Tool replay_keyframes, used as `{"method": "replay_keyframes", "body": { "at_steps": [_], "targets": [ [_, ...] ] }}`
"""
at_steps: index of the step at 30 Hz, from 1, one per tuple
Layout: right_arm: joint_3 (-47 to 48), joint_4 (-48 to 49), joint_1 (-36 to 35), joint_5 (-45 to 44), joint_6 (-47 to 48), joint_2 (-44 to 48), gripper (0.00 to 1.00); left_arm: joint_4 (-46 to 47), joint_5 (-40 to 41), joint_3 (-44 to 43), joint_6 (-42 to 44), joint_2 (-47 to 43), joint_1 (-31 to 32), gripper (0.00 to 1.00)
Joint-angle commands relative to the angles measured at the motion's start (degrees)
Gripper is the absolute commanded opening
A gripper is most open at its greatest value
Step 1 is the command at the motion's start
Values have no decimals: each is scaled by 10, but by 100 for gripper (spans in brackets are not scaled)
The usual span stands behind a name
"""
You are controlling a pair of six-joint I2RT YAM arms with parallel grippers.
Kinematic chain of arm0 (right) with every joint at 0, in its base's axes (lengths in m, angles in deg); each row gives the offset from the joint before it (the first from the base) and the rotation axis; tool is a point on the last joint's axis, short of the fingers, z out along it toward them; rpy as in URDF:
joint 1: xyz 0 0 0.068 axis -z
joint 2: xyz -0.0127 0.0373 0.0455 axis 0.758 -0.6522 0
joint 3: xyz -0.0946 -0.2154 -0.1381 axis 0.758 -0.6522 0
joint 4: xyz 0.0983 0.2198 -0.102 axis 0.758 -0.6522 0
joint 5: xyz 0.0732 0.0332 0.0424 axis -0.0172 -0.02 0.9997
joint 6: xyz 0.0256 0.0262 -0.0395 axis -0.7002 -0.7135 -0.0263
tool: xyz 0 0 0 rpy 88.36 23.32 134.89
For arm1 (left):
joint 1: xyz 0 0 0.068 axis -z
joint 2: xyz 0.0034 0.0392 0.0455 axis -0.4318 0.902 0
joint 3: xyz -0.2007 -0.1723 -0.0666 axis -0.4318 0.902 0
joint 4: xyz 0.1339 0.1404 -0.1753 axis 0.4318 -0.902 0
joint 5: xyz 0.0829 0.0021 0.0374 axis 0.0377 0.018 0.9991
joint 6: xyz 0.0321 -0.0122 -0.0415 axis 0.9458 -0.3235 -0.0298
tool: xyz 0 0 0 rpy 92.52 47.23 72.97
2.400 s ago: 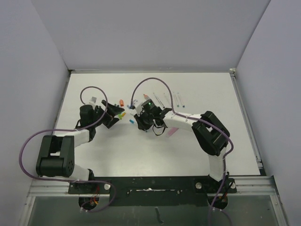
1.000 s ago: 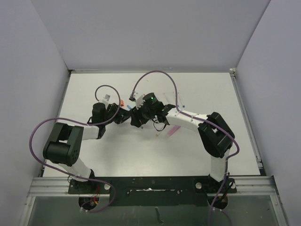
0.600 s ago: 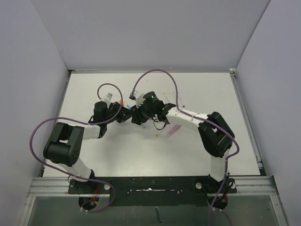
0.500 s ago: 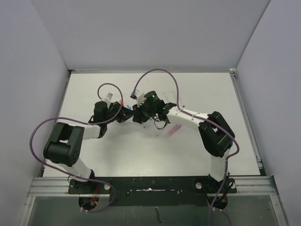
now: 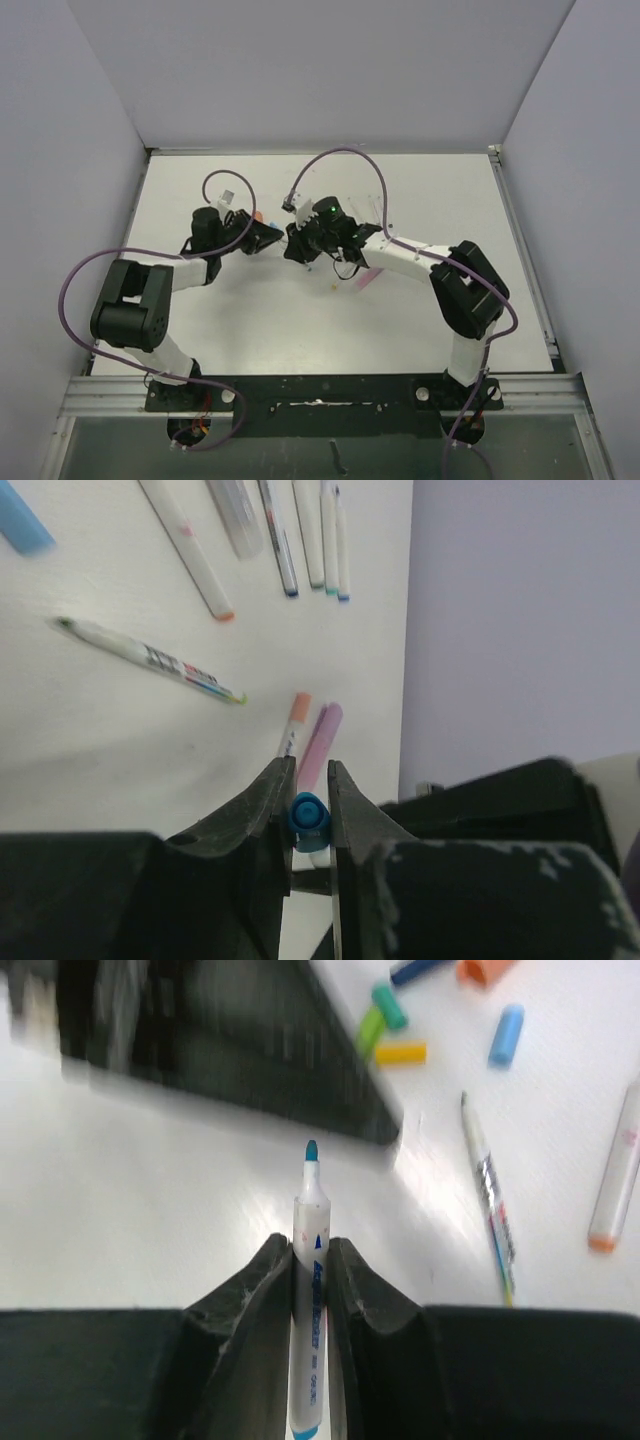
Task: Open the pen caps
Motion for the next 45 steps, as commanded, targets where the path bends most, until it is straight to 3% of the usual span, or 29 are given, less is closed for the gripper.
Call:
{"method": "replay_keyframes", "body": {
  "at_steps": [1,9,16,31,45],
  "targets": [
    [-53,-60,19,8,10,80,0,4,68,-48,35,4,-92,0],
    [-49,-58,43,-36,33,89,0,10,69,-31,30,17,-97,0],
    [48,-84,54,-94,99,0,0,-16,71,16,40,7,-97,0],
    [143,-120,18,-88,123,-107,0,-18,67,53,44,17,-106,23],
    [156,-125,-10,-86,127,-147,2,-18,66,62,37,-12,-113,33]
  ]
}}
